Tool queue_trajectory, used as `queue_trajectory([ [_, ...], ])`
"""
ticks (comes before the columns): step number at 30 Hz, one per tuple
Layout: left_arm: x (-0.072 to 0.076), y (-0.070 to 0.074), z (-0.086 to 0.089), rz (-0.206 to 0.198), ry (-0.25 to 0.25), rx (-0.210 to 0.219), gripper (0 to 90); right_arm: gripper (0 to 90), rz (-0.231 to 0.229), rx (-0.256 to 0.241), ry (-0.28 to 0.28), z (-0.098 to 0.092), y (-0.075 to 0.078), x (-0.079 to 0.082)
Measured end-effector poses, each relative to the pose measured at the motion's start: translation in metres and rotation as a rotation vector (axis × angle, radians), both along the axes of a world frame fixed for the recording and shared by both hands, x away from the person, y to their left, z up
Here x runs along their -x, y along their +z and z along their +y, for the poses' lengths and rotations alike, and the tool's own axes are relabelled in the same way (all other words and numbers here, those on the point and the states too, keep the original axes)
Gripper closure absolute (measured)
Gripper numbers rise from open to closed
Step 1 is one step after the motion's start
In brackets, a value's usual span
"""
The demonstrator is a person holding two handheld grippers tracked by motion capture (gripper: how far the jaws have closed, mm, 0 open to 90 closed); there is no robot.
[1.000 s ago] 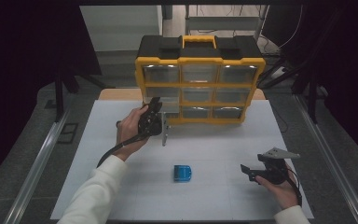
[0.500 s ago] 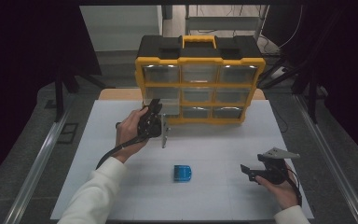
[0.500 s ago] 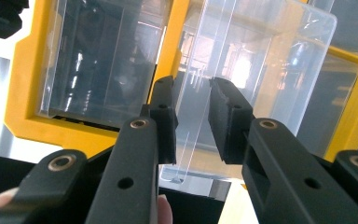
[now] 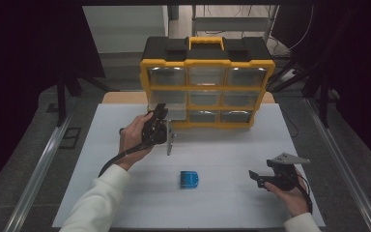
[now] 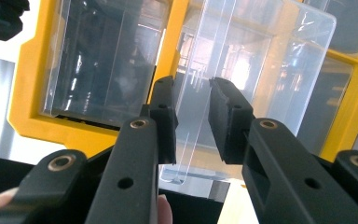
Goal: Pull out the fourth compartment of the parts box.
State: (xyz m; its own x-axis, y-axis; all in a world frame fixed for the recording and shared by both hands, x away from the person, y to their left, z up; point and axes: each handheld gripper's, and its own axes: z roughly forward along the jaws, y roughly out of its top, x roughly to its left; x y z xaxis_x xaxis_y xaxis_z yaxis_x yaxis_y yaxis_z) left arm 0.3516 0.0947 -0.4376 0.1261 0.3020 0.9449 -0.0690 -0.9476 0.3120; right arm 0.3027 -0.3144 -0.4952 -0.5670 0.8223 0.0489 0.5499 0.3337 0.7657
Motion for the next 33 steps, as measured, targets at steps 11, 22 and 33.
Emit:
queue_trajectory([
  [11, 0.0038, 0.0001, 0.0, 0.001, -0.006, -0.007, 72.8, 14.8, 0.0, 0.002, -0.001, 0.0003, 0.0, 0.0001],
  [22, 0.0065, -0.0007, 0.0007, -0.002, -0.012, -0.007, 72.7, 14.8, -0.001, 0.004, -0.001, 0.0003, -0.0001, 0.0],
  [33, 0.0096, -0.0002, 0.0011, 0.002, -0.018, -0.006, 72.5, 14.8, 0.002, 0.001, -0.003, 0.0, 0.0, -0.0003],
])
